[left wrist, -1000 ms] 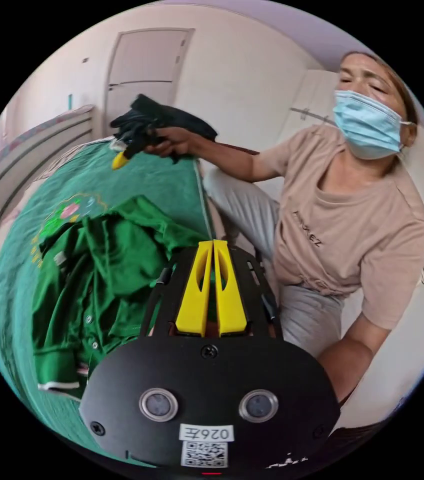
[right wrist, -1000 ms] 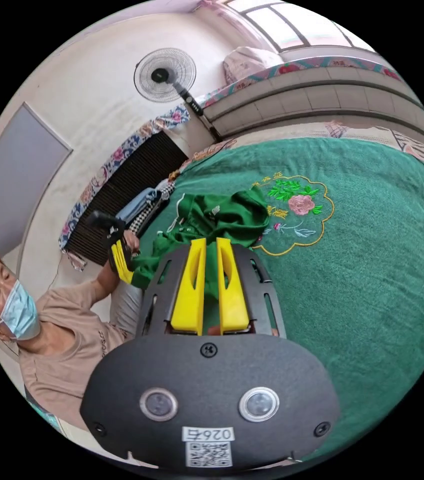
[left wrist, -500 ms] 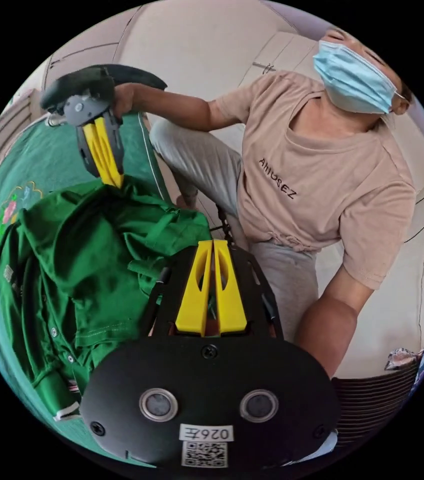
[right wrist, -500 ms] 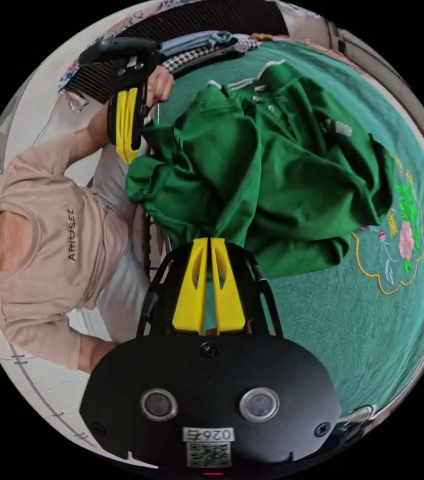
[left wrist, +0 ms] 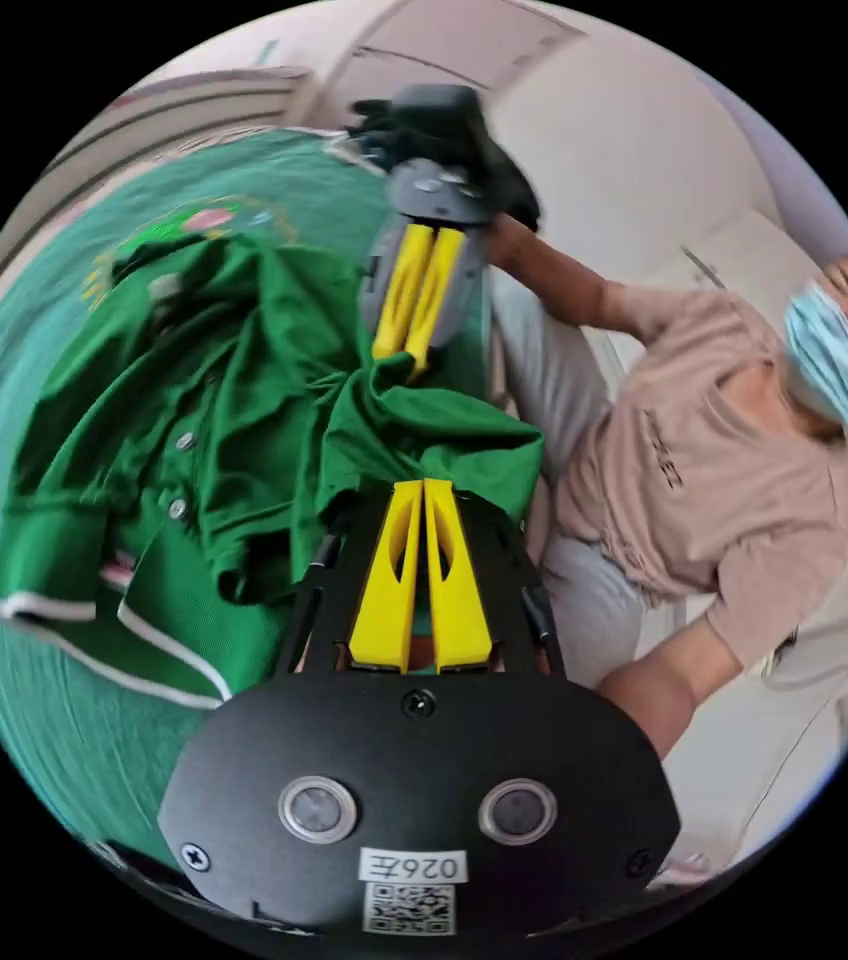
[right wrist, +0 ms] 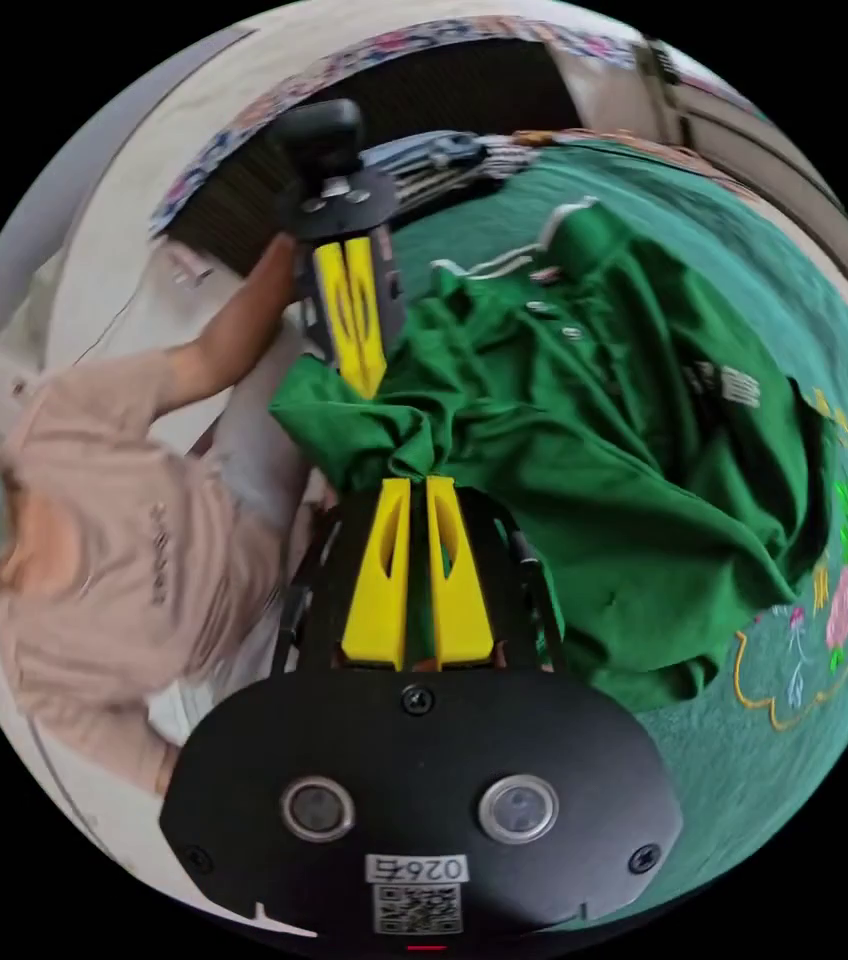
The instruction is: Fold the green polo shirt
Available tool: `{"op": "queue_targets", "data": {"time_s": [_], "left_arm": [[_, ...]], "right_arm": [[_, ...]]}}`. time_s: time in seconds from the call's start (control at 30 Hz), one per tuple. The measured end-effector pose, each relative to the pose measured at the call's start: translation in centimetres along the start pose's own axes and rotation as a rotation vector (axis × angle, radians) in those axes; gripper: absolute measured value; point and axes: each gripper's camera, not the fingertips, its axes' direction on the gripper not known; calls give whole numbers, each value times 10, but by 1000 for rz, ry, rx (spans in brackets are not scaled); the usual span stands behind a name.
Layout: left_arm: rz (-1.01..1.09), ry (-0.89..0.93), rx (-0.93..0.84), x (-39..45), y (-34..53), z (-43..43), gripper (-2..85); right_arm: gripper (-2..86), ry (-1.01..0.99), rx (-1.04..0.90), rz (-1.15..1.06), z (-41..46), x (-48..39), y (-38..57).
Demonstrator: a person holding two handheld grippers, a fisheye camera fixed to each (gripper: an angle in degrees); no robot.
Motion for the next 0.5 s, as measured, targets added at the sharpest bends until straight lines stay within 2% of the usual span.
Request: {"op": "queue_targets", "data": {"time_s": [0.1, 0.2, 0.23, 0.27, 0.33, 0.4, 0.47, 0.5], "left_arm": [[205, -63, 161, 40, 11, -38, -10], [218, -132, 419, 49, 46, -86, -10], [127, -188, 528, 42, 60, -102, -10], [67, -216, 572, 35, 66, -107, -10], [-188, -281, 643, 1, 75, -116, -10], [-339, -275, 583, -27, 68, -106, -10], [-472, -266, 491, -54, 56, -89, -10], [-535, -252, 433, -71, 46, -74, -10]], "right_arm": [[-12, -176, -123, -202, -10, -14, 54], [-11, -36, -254, -286, 7, -19, 107], [-6, 8, -223, -274, 7, -11, 117], [1, 21, -145, -237, 1, 5, 119], [26, -3, -4, -170, -14, 37, 114], [41, -31, 172, -112, -29, 73, 108], [61, -7, 430, 63, -30, 133, 94], [67, 16, 463, 115, -22, 148, 88]]}}
